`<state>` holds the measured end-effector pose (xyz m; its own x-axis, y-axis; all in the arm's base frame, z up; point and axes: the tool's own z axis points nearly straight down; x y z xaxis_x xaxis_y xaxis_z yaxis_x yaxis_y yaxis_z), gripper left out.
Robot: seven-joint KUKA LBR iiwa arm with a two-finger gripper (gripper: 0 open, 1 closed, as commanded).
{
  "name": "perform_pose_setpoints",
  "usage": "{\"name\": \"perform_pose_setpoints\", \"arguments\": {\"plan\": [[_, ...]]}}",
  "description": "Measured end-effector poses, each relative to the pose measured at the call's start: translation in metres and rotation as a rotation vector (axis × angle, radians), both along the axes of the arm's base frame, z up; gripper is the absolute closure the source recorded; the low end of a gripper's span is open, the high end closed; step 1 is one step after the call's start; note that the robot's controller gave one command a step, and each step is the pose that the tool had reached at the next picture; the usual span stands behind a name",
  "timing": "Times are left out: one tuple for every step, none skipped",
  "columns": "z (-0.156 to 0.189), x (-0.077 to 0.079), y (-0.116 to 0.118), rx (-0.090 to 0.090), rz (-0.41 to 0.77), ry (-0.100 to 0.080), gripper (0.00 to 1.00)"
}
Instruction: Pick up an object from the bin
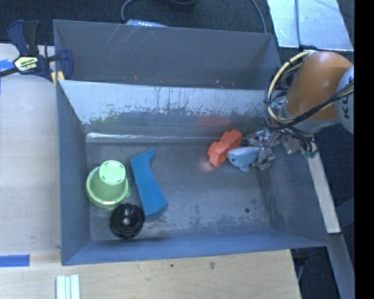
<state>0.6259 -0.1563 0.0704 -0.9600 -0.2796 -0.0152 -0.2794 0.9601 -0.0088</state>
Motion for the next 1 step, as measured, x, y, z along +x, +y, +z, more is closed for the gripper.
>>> {"name": "perform_pose_setpoints", "arguments": {"plan": [[0.0000,0.0000,0.0000,0.000,0.000,0.000,1.00]]}}
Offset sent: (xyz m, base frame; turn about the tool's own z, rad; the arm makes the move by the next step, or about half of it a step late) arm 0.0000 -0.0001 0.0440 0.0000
